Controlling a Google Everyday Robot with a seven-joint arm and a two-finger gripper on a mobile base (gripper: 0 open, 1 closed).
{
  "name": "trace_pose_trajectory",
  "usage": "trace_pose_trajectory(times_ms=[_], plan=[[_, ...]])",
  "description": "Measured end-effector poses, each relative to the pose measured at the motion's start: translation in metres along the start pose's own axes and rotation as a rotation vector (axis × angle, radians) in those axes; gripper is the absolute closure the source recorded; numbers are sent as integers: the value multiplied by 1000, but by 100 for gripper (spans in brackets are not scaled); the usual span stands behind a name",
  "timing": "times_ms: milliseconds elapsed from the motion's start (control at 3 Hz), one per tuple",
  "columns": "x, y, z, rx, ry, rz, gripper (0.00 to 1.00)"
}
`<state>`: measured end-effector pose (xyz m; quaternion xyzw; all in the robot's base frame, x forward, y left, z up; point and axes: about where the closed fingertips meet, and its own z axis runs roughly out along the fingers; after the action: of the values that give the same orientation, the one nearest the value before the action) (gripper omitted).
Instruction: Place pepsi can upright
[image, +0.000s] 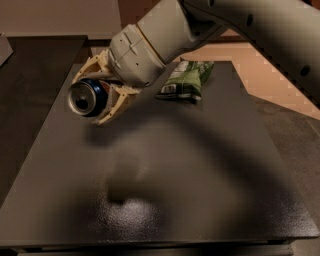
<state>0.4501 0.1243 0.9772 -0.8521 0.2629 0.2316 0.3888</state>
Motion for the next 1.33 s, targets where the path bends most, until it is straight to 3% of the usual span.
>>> trace_pose_trajectory(times_ms=[333, 667, 1333], plan=[[0, -1, 2, 17, -47, 57, 100], [0, -2, 3, 44, -127, 160, 100], [-6, -3, 3, 125, -407, 355, 100]])
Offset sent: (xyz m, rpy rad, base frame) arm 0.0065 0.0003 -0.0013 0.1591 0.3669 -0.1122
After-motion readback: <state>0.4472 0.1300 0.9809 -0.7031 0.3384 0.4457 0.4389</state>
